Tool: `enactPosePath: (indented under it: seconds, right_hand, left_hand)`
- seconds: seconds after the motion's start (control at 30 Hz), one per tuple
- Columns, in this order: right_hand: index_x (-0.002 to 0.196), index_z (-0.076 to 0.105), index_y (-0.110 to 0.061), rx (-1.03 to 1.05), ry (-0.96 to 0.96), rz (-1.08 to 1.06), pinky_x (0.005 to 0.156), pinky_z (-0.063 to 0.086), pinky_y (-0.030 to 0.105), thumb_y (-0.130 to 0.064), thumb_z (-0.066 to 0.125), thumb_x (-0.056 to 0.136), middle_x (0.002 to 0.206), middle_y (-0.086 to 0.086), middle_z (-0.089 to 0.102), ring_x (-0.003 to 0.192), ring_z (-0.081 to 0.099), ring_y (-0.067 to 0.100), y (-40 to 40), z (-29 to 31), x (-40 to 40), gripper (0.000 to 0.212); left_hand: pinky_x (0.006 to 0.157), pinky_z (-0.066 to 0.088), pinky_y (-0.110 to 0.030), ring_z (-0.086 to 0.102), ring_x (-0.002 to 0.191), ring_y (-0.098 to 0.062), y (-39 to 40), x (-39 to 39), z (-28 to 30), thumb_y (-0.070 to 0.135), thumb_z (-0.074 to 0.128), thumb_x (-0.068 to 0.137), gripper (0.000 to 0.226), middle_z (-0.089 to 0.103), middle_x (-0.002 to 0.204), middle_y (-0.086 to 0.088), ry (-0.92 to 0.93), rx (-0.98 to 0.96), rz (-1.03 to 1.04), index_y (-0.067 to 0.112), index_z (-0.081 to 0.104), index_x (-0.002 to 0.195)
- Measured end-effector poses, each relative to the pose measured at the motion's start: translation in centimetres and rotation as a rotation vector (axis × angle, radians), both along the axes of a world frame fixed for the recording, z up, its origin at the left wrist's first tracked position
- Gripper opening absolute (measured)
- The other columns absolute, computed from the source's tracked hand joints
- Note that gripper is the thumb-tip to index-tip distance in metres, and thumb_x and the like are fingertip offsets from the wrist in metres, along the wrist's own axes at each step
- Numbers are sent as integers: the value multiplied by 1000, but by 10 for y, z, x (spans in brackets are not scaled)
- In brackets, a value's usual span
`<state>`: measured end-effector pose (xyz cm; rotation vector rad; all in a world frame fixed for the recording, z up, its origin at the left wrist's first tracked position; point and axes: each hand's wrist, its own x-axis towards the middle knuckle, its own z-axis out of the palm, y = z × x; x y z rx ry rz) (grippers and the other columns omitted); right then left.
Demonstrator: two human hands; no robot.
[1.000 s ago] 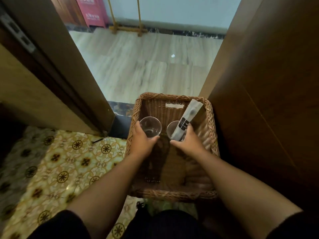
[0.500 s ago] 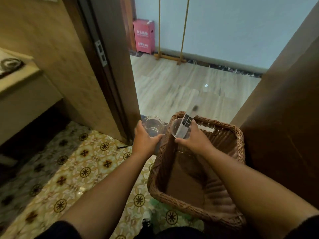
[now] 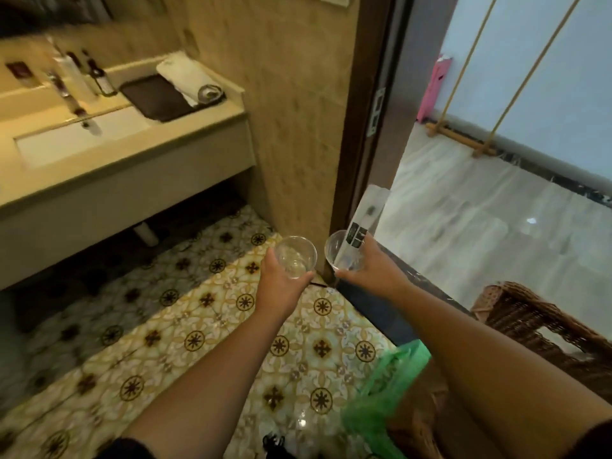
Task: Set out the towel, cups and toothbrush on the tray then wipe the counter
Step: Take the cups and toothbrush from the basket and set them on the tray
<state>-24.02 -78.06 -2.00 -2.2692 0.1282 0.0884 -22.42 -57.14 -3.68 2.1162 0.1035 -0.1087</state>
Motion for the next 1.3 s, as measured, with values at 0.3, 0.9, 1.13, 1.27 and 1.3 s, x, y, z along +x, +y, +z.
enactPosePath:
  seconds: [0.3,0.9,1.13,1.27,1.3]
  right_hand:
    - [149,15,-29,-5,78,170,103,37,35,-56,80,69,148,1,44,130,46,22,104,-5,153,106]
    - [146,24,-30,28,51,447,95,47,34,-53,81,66,140,-6,50,120,52,12,245,-5,488,101]
    - [148,21,-27,-28,44,516,92,38,30,-49,82,69,146,3,47,129,48,22,288,22,644,102]
    - [152,15,-23,-66,39,529,100,41,36,-47,83,70,151,7,42,132,46,28,317,23,713,108]
    - [151,15,-24,-85,42,523,102,41,39,-49,82,70,152,7,42,132,47,28,324,22,730,109]
  left_hand:
    - [104,30,-26,35,145,-23,132,126,-5,42,84,77,112,26,163,-7,14,20,116,15,12,159]
    - [90,38,-16,43,138,-21,263,407,-14,40,85,77,105,35,156,-2,-26,-56,384,22,18,156]
    - [107,40,-40,45,136,-26,290,541,14,38,85,76,100,40,153,-8,-65,-12,443,20,23,153]
    - [101,42,-38,47,134,-27,316,608,12,42,85,74,92,42,151,-8,-91,26,473,23,30,145]
    - [102,42,-38,46,135,-27,323,625,9,42,85,74,96,41,153,-7,-86,38,478,23,27,148]
